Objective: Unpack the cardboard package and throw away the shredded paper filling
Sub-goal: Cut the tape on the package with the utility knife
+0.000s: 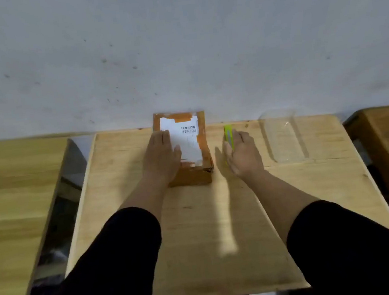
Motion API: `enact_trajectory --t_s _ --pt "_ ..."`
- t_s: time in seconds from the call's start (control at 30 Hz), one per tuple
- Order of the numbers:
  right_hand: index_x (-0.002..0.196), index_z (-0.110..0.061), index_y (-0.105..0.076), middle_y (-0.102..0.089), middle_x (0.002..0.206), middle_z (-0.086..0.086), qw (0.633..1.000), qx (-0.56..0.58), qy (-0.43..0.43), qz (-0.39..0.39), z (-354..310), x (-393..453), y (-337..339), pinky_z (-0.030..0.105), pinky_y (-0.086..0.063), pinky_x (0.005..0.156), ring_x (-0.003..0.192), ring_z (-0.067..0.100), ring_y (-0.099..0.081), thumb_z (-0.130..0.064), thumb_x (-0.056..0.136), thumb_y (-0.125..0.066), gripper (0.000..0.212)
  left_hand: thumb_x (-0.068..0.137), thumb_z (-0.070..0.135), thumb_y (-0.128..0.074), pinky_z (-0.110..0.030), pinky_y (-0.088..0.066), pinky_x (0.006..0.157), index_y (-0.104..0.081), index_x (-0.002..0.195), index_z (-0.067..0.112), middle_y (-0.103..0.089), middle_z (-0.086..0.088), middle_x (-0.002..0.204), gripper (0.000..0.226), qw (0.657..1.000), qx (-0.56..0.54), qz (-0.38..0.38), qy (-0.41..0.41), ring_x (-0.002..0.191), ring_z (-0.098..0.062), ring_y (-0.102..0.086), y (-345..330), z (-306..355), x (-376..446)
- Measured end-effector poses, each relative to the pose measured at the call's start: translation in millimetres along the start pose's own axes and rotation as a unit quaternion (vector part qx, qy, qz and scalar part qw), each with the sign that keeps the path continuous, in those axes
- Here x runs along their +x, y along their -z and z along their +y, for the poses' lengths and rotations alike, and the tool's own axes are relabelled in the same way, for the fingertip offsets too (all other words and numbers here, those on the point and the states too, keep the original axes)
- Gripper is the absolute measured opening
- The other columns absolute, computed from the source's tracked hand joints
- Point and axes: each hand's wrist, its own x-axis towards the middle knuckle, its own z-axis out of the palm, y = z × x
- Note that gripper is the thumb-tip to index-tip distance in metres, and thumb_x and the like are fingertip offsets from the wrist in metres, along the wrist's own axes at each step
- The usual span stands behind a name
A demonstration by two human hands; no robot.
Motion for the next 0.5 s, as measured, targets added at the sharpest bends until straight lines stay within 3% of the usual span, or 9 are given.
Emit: enact_trajectory --t_s 0.17,0.33,0.5 --pt "0.139 -0.012 -0.031 -0.041 0.129 0.017 0.999 0.004 -0.041 0.004 25.9 17.7 -28.2 0.044 -0.043 0.093 0.116 0.033 -0.041 -0.039 0.094 -0.044 0.054 0.093 0.022 -0.042 -0.042 -0.027 0.114 -0.031 0.135 -0.003 -0.034 -0.022 0.143 0.05 0.999 -0.021 0.033 0.003 0.136 -0.033 -0.028 -24.4 -9.7 8.5" --pt "0.135 -0.017 -0.035 -0.045 0.112 0.014 0.999 -0.003 -0.043 0.02 36.5 28.9 -41.3 0.041 -0.044 0.082 0.103 0.03 -0.043 -0.038 0.089 -0.054 0.054 0.093 0.026 -0.04 -0.041 -0.026 0.114 -0.033 0.135 -0.002 -0.035 -0.021 0.145 0.052 0.998 0.0 0.067 -0.005 0.137 -0.033 -0.029 -33.6 -13.0 10.6" --pt "0.142 -0.028 -0.02 -0.048 0.109 0.014 0.999 -0.002 -0.047 -0.015 37.5 36.4 -43.4 0.035 -0.041 0.066 0.092 0.025 -0.047 -0.033 0.094 -0.044 0.054 0.095 0.024 -0.04 -0.039 -0.02 0.117 -0.029 0.138 -0.002 -0.028 -0.019 0.148 0.051 0.999 0.006 0.044 -0.003 0.14 -0.03 -0.022 -32.7 -13.7 12.6"
